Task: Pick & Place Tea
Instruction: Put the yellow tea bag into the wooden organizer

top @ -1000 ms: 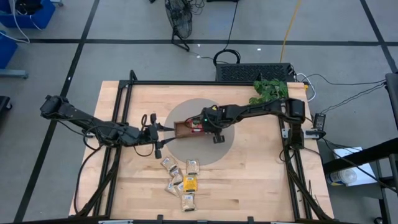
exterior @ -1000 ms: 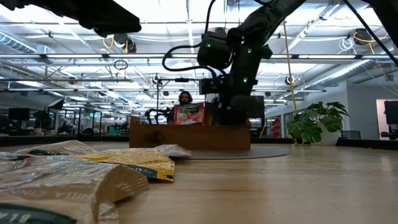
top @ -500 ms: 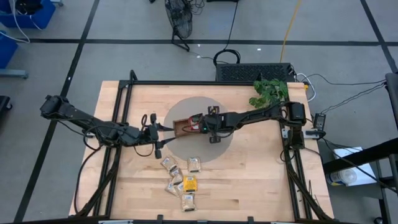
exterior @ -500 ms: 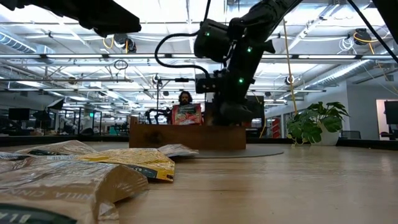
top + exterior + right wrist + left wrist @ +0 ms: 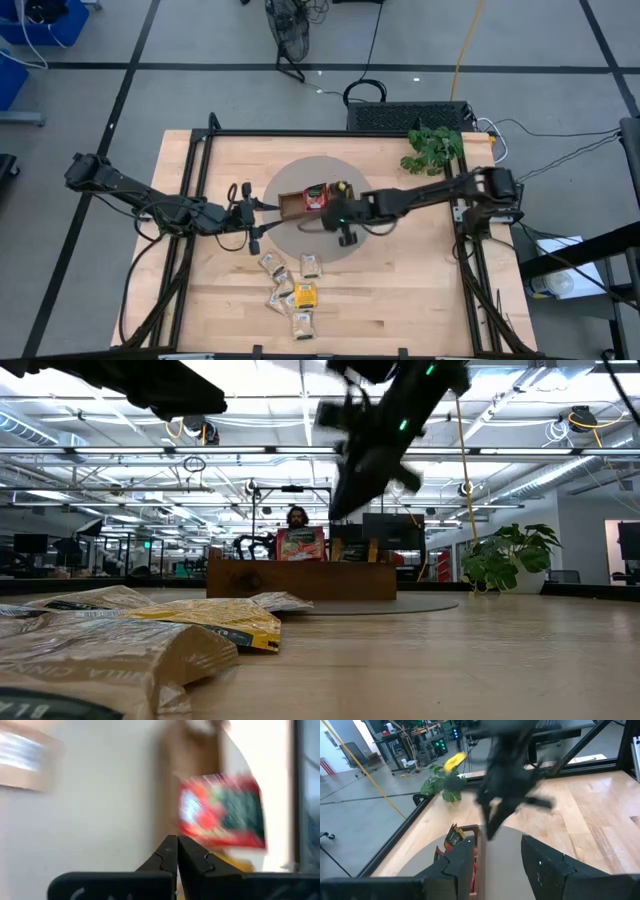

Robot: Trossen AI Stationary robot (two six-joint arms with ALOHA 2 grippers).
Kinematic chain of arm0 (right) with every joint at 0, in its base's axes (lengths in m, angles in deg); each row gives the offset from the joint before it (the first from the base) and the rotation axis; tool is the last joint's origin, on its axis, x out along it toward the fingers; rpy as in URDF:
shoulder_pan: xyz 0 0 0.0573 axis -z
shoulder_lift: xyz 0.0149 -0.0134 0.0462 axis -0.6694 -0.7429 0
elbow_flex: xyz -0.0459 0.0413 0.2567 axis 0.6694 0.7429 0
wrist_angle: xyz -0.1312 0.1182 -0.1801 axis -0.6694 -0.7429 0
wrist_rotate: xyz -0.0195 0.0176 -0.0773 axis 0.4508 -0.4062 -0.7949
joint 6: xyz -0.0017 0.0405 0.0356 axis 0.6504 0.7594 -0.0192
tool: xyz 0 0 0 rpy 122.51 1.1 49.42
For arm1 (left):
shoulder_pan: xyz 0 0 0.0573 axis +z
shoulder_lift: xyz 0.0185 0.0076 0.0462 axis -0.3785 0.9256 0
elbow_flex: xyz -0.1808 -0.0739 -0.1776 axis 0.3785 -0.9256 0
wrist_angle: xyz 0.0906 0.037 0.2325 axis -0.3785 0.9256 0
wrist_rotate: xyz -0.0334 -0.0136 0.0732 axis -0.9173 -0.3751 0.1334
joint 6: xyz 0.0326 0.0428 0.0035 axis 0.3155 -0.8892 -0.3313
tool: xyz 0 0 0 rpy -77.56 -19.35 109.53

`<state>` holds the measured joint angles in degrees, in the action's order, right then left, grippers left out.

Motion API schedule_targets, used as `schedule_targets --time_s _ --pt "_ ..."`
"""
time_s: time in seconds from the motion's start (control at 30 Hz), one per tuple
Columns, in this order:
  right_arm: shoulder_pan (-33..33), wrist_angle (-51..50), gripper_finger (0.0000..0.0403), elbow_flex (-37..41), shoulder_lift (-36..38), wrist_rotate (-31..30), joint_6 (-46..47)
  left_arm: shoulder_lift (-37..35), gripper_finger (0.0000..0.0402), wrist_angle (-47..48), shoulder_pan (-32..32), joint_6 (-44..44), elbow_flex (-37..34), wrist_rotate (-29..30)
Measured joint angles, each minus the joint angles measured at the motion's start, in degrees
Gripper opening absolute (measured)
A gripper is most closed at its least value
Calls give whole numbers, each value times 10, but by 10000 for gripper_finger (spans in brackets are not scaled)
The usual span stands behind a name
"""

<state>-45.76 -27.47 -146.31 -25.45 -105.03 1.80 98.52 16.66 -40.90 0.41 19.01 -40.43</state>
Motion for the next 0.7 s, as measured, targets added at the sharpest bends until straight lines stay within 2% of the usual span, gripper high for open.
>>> schedule_targets --time_s 0.1,0.17,0.27,0.33,0.43,0.57,0.7 --pt "-27 64 0 37 32 128 -22 0 166 2 0 0 0 0" --pt "-44 147 0 76 43 214 -35 0 166 2 0 0 0 0" --pt "-70 298 16 146 44 276 -75 0 166 2 0 -3 0 0" --pt "-93 389 42 179 27 264 -112 0 166 2 0 -3 0 0" --pt "-132 446 97 194 -5 193 -191 0 166 2 0 -3 0 0" --pt "-176 450 175 153 -58 111 -279 0 166 6 5 -3 0 0" --pt "-196 397 221 93 -100 94 -284 0 166 6 16 2 0 0"
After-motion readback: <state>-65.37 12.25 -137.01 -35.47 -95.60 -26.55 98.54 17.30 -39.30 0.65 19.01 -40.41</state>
